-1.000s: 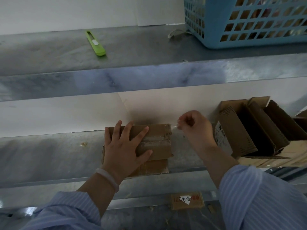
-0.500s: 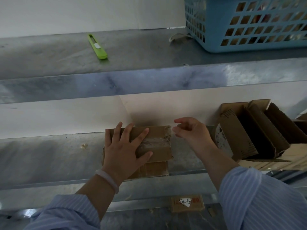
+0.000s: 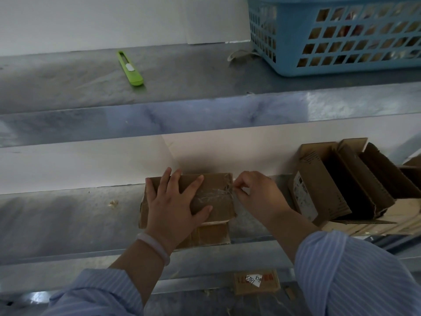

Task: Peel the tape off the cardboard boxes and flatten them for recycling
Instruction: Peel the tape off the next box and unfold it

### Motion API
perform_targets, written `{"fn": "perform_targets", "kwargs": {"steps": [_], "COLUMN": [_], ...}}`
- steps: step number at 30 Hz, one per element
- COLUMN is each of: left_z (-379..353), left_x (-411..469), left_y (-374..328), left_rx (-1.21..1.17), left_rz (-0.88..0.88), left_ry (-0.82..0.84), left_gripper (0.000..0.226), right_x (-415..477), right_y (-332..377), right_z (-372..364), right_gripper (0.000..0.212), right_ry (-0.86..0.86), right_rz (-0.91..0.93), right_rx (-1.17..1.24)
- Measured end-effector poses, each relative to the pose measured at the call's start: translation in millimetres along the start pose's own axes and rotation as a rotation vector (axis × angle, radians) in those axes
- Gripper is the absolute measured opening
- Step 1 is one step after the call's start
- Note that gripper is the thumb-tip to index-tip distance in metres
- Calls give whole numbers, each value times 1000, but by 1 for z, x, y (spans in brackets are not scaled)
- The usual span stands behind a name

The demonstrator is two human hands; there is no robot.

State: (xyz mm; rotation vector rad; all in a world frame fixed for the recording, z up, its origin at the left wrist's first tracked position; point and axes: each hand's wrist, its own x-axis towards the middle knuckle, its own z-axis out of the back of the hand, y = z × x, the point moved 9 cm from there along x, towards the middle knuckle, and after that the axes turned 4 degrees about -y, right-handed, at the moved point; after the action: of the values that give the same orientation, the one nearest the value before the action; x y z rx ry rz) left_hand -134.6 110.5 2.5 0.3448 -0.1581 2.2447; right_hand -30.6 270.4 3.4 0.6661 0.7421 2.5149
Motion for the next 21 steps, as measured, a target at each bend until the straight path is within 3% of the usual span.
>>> {"fn": "perform_targets", "kwargs": {"steps": [6, 10, 15, 21], "left_z": [1, 2, 0, -1], "left_x": [-3, -5, -2, -3], "left_y": [1, 0, 1, 4], "left_rx": [-31, -46, -47, -41], "left_rz": [-20, -31, -21, -24], "left_ry": [-20, -40, -27, -23], "left_gripper": [71, 69, 70, 70], "right_x": [12, 20, 1, 15], "right_y": [-3, 9, 33, 3], "right_z": [26, 37, 20, -5], "right_gripper": [22, 18, 10, 39], "right_ry": [-199, -322, -249, -59], "right_rz": [-17, 71, 300, -75], "right_rx": [8, -2, 73, 126]}}
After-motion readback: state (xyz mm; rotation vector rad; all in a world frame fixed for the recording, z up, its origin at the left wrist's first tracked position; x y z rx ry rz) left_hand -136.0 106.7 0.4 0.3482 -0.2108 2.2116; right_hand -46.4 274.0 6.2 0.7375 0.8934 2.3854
